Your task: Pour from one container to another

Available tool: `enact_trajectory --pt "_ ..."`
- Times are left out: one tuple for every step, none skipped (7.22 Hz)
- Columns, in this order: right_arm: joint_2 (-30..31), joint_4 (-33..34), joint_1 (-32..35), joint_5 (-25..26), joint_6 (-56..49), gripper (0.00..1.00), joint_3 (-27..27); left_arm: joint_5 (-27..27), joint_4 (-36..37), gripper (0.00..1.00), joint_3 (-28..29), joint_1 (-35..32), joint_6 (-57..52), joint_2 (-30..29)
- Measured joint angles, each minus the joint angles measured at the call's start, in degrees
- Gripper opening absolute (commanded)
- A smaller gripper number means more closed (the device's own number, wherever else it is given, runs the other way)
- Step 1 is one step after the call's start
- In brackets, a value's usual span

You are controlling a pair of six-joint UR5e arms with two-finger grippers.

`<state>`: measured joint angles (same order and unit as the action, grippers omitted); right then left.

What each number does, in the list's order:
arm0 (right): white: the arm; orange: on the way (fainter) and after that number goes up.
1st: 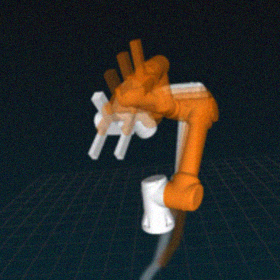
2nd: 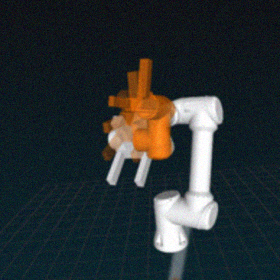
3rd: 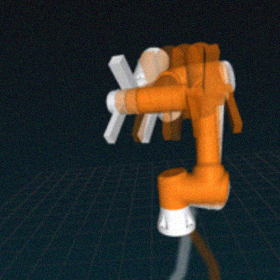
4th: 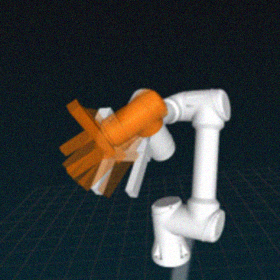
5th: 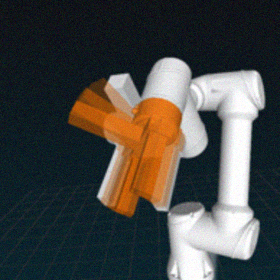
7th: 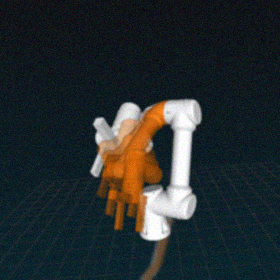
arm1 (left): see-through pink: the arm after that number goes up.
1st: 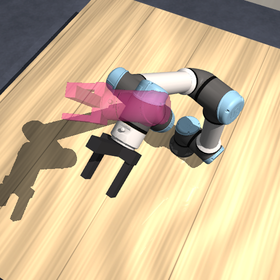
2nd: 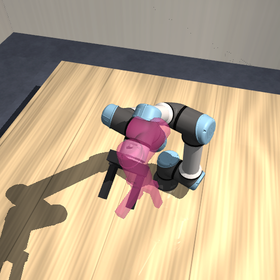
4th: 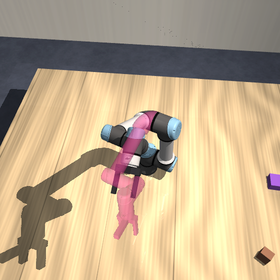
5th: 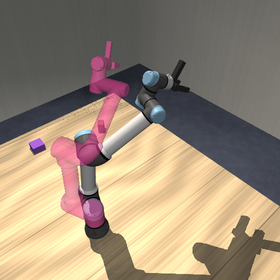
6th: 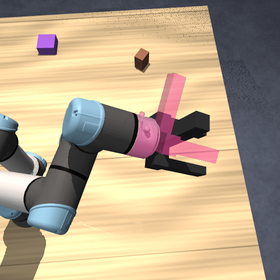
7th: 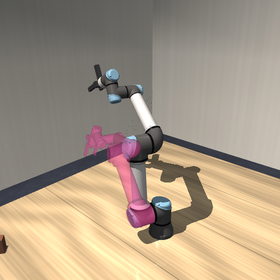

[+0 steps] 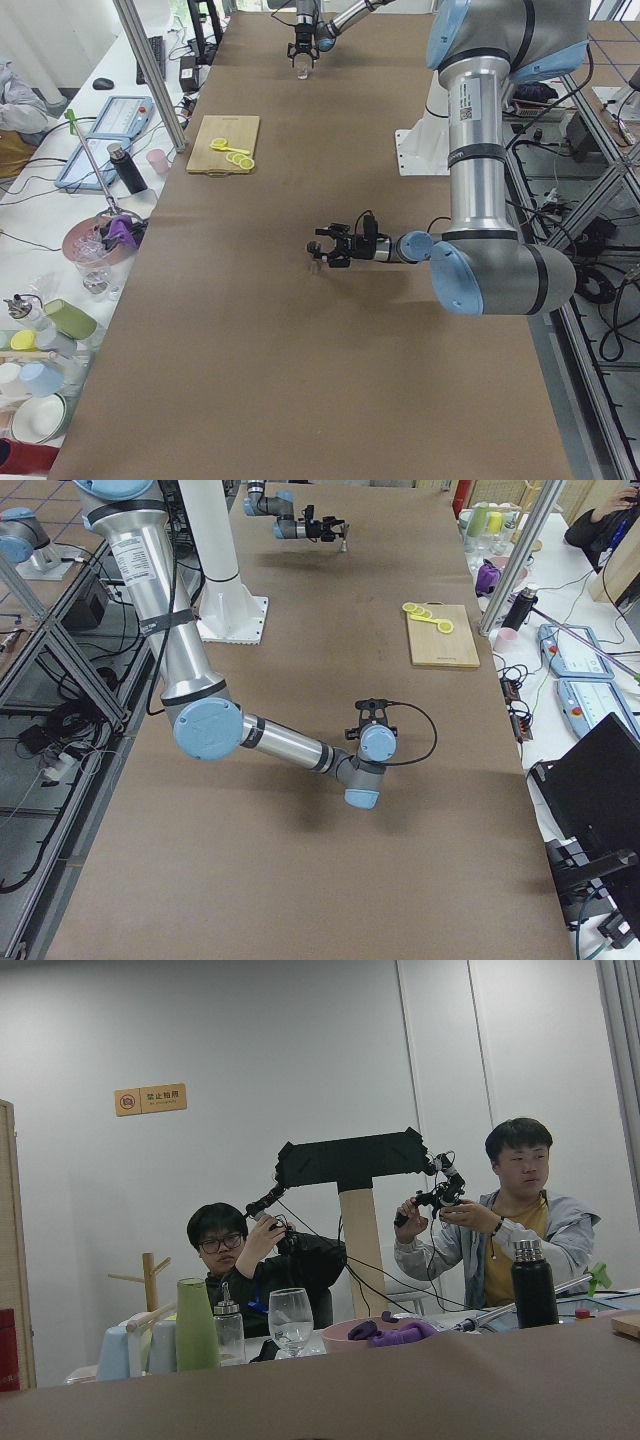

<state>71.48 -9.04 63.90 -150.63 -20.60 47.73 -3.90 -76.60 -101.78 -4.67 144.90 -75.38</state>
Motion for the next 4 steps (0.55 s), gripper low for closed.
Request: enact_trajectory --pt "-0.5 -0.1 0.0 0.0 0.5 1.0 0.3 -0.1 0.0 0.99 -0.8 0.9 0.0 1.1" --pt "-1.4 -0.2 0.0 0.0 1.3 1.0 0.7 -0.5 0.1 0.99 -2.2 1.7 0.0 2.5" --pt "-2.5 -0.3 0.0 0.0 3.5 1.0 1.3 -1.4 0.1 0.99 -3.9 2.7 0.0 3.7" --pt "-3.8 -0.4 0.0 0.3 7.4 1.0 2.2 -2.1 0.1 0.99 -5.9 3.9 0.0 4.5"
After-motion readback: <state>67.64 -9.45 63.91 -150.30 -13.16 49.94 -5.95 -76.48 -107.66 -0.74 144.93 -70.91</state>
